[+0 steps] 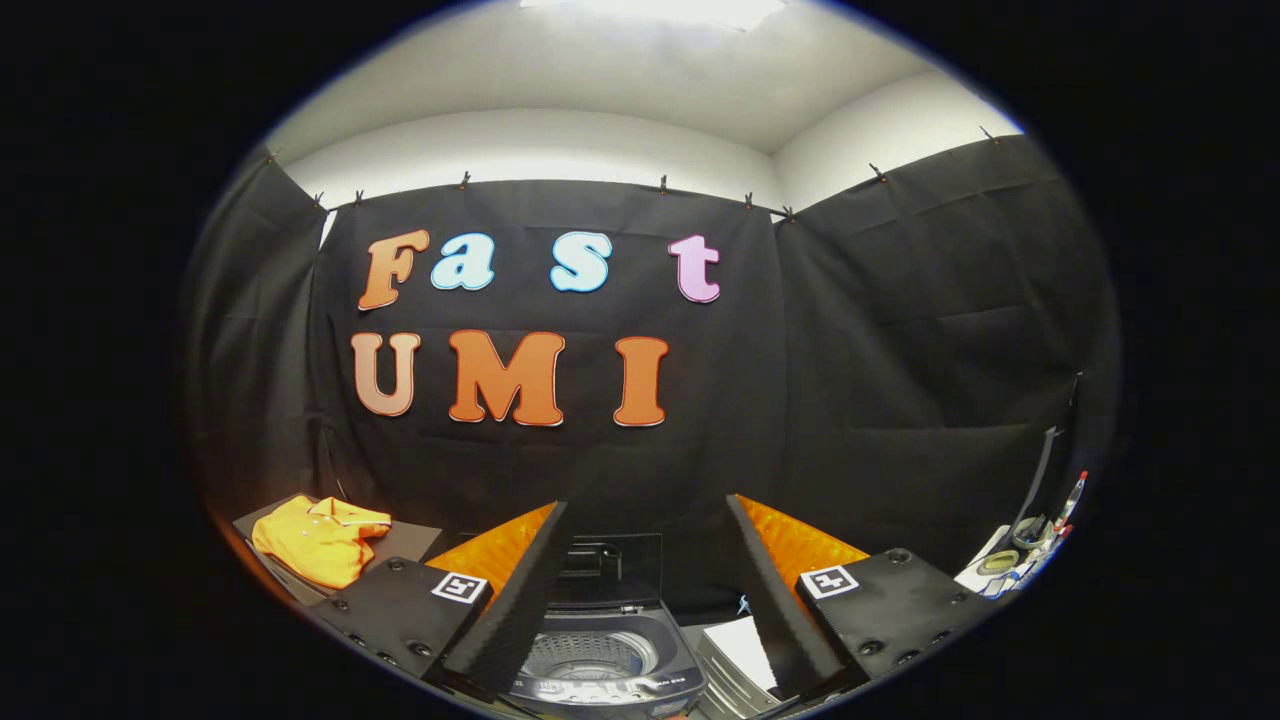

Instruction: Put the clothes into the washing machine and then close the washing machine lid.

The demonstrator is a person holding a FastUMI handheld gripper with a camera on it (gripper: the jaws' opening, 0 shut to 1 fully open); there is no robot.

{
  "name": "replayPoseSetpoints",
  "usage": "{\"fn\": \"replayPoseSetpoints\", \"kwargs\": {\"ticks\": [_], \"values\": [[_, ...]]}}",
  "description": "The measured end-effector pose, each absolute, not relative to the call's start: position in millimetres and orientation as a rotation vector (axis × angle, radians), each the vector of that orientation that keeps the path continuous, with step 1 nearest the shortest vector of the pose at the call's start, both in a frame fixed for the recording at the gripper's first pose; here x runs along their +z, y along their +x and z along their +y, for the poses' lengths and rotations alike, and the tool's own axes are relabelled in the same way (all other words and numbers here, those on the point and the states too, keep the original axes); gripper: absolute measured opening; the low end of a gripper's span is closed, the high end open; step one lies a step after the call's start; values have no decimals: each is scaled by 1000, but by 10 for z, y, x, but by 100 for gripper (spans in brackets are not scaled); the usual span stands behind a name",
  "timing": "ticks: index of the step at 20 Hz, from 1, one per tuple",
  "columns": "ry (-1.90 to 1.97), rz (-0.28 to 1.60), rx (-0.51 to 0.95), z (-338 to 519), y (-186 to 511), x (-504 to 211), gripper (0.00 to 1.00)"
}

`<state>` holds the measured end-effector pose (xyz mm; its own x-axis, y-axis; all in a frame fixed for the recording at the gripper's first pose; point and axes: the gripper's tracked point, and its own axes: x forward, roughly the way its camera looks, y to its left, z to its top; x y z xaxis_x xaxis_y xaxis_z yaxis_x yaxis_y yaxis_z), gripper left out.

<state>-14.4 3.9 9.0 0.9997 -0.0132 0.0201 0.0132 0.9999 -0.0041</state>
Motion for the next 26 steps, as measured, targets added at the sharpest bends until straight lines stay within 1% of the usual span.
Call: {"fn": "replayPoseSetpoints", "kwargs": {"ticks": [7, 15, 21, 26], "values": [[-20, -18, 17, 336, -86, 119, 98], [-41, -30, 80, 914, -2, 223, 98], [-1, -38, 184, 1621, 151, 327, 98], [26, -32, 313, 2473, 358, 408, 98]]}}
